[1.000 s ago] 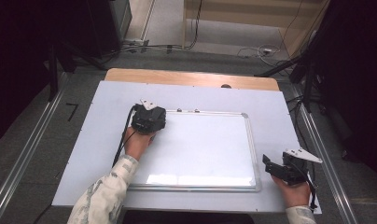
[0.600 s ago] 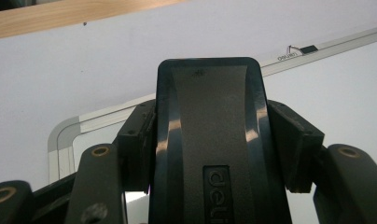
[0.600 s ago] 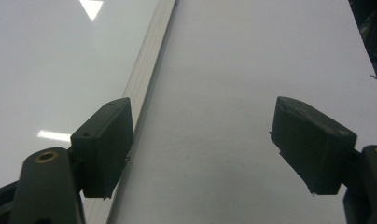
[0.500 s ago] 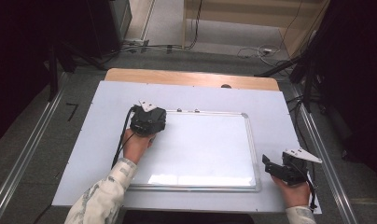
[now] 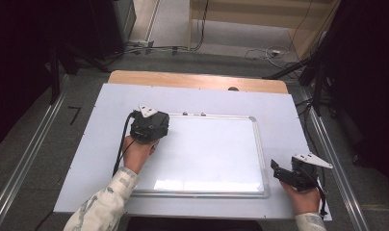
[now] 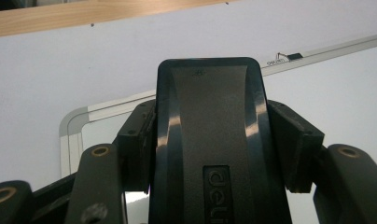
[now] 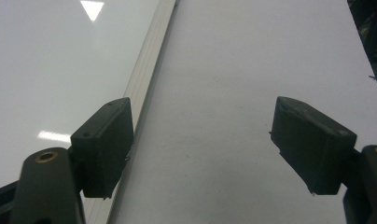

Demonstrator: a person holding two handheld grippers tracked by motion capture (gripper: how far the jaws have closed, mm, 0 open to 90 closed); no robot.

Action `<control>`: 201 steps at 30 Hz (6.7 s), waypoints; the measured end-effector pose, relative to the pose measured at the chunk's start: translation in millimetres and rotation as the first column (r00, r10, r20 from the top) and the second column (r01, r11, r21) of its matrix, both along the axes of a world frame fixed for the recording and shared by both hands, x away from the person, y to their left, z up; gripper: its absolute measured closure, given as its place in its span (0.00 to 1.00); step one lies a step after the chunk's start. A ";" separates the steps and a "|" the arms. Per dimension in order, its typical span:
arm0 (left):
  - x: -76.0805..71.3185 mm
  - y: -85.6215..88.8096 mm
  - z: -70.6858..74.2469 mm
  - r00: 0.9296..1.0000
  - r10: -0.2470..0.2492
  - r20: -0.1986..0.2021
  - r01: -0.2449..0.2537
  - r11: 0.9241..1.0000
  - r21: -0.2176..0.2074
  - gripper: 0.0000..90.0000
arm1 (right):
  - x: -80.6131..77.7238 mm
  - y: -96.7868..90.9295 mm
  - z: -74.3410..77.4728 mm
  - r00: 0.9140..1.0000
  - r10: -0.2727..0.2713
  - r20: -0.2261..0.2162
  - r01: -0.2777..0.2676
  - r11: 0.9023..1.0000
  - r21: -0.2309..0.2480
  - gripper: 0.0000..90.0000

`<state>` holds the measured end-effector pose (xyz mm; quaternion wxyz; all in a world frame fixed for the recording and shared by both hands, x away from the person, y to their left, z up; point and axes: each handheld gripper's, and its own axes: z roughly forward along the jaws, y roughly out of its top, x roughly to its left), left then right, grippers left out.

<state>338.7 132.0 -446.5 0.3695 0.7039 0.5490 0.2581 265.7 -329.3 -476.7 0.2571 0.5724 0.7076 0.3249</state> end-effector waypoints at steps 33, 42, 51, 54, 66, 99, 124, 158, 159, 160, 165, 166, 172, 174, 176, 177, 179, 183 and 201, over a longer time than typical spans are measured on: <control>-48.2 19.3 -4.9 0.995 0.103 -0.003 -0.103 0.994 -0.032 0.45 | -1.7 -0.2 5.6 1.000 0.010 0.016 -0.010 1.000 0.021 0.22; -65.5 27.4 -11.1 0.988 0.153 -0.017 -0.154 0.987 -0.044 0.45 | -2.4 -1.0 5.8 1.000 0.001 0.015 -0.002 1.000 0.024 0.22; -80.9 31.9 -14.1 0.981 0.191 -0.037 -0.193 0.979 -0.070 0.45 | -1.2 0.2 5.3 1.000 0.006 0.014 -0.007 1.000 0.020 0.22; -86.1 30.0 -16.7 0.979 0.200 -0.047 -0.203 0.976 -0.073 0.45 | -1.5 0.1 5.5 1.000 0.007 0.014 -0.007 1.000 0.021 0.22; -105.1 20.2 -35.7 0.967 0.244 -0.078 -0.249 0.966 -0.064 0.45 | -1.1 -0.3 6.1 1.000 0.016 0.019 -0.016 0.999 0.028 0.22; -113.2 16.5 -36.4 0.969 0.244 -0.042 -0.245 0.969 -0.036 0.30 | -1.3 -1.3 6.7 1.000 0.012 0.021 -0.013 1.000 0.026 0.22; -105.1 61.4 -9.4 0.996 0.082 0.021 -0.080 0.992 -0.101 0.22 | -1.2 -1.2 5.1 1.000 -0.002 0.015 0.001 1.000 0.019 0.22; -106.6 75.5 -23.2 0.996 0.083 0.014 -0.082 0.994 -0.073 0.21 | -5.0 -4.0 5.3 1.000 -0.012 0.015 0.012 1.000 0.018 0.22; -106.7 76.9 -23.2 0.996 0.089 0.016 -0.088 0.993 -0.076 0.21 | -5.1 -4.2 5.3 1.000 -0.012 0.015 0.012 1.000 0.018 0.22; -107.0 78.9 -23.0 0.996 0.091 0.015 -0.090 0.993 -0.076 0.21 | -5.2 -4.4 5.3 1.000 -0.012 0.015 0.011 1.000 0.018 0.22; -108.6 90.9 -24.2 0.993 0.119 0.016 -0.117 0.990 -0.084 0.21 | -5.2 -5.0 5.3 1.000 -0.012 0.017 0.011 1.000 0.019 0.22; -109.1 93.2 -24.7 0.992 0.125 0.016 -0.123 0.989 -0.084 0.21 | -5.2 -5.1 5.2 1.000 -0.012 0.017 0.012 1.000 0.018 0.22; -111.4 103.0 -26.9 0.991 0.134 0.010 -0.133 0.988 -0.078 0.21 | -5.3 -5.1 5.4 1.000 -0.012 0.017 0.012 1.000 0.019 0.22; -111.5 105.0 -27.7 0.991 0.137 0.009 -0.136 0.988 -0.068 0.21 | -5.5 -4.9 5.5 1.000 -0.013 0.017 0.012 1.000 0.017 0.22; -111.6 107.6 -28.6 0.989 0.144 0.012 -0.143 0.988 -0.061 0.21 | -5.8 -4.8 5.7 1.000 -0.013 0.016 0.013 1.000 0.019 0.22; -111.6 109.7 -29.2 0.989 0.147 0.013 -0.146 0.988 -0.053 0.21 | -5.8 -4.9 5.8 1.000 -0.013 0.017 0.013 1.000 0.019 0.22; -111.9 114.0 -30.2 0.988 0.156 0.007 -0.155 0.986 -0.054 0.21 | -5.8 -5.3 5.7 1.000 -0.013 0.018 0.012 1.000 0.019 0.22; -113.2 120.0 -31.3 0.985 0.170 0.005 -0.170 0.984 -0.053 0.21 | -5.8 -5.2 5.6 1.000 -0.012 0.018 0.012 1.000 0.019 0.22; -115.4 139.2 -37.8 0.980 0.199 -0.005 -0.199 0.979 -0.036 0.21 | -5.9 -4.8 5.4 1.000 -0.013 0.015 0.013 1.000 0.017 0.22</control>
